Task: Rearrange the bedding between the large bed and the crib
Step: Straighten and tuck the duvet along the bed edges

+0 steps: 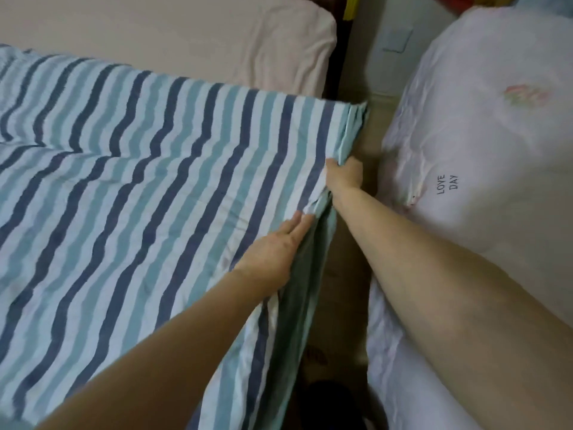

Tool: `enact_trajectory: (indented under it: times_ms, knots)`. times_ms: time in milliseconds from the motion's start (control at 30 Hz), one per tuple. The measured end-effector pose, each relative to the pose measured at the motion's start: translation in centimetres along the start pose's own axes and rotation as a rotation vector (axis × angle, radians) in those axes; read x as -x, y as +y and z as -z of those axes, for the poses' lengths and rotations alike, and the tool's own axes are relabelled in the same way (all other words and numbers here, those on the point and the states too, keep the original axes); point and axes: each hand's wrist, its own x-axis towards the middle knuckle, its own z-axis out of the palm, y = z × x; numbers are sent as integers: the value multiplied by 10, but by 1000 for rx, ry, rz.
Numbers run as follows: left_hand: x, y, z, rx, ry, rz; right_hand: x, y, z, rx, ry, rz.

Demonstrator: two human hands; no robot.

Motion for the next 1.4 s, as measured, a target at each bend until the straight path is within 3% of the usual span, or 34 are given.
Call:
enact_trajectory:
  times_ms: [100, 233, 333, 467, 600, 867, 1000, 1067, 1100, 1200, 1333, 1400]
  knots:
    - [10, -18, -12, -86, -95, -50, 1, 28, -7, 126, -53, -250]
    - [37, -43, -26, -98, -8, -101, 67, 50, 1, 298, -166, -145]
    - [88, -54, -31, -232, -25, -131, 141, 65, 5, 240, -192, -139]
    - [175, -74, -51, -423, -84, -140, 228, 83, 1, 144, -310, -320]
    - [239, -97, -89, -638, -32, -78, 304, 114, -9, 94, -312, -383]
    - [249, -105, -90, -459, 287, -68, 338, 124, -2, 128, -112, -192]
    - [263, -98, -75, -260, 466, -166, 345, 103, 22, -10, -88, -88]
    - [272, -86, -76, -245, 503, -221, 349, 105, 34, 40, -56, 7]
    - [276, -82, -82, -265, 491, -253, 353, 111, 38, 133, -57, 30]
    - [284, -80, -107, -355, 263, -219, 365, 138, 35, 430, -110, -61]
    - [285, -89, -122, -293, 258, -237, 373, 165, 32, 552, 10, 78]
    - [288, -94, -133, -351, 16, -164, 376, 182, 27, 711, -120, 7]
